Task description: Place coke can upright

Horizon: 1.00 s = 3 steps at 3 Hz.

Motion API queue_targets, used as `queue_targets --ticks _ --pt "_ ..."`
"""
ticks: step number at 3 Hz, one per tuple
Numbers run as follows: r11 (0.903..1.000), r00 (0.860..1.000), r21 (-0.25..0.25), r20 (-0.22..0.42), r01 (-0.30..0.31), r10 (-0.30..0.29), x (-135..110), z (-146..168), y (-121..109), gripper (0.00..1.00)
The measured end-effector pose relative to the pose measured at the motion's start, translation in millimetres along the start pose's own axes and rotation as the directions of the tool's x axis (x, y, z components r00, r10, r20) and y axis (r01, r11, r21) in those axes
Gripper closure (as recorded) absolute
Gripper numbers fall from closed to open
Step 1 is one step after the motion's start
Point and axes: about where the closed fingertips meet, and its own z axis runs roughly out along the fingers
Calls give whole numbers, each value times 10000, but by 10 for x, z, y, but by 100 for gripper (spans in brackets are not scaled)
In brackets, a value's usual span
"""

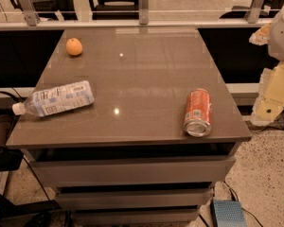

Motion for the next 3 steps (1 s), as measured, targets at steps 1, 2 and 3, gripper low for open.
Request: queue_targets --ticks 1,2,3 --pt "10000 10000 2 1 0 0 0 0 0 0" --pt "9980 9980 -165 142 617 -615 -86 177 -129 0" --pt "9862 9854 -344 573 1622 -1601 -139 485 -393 0"
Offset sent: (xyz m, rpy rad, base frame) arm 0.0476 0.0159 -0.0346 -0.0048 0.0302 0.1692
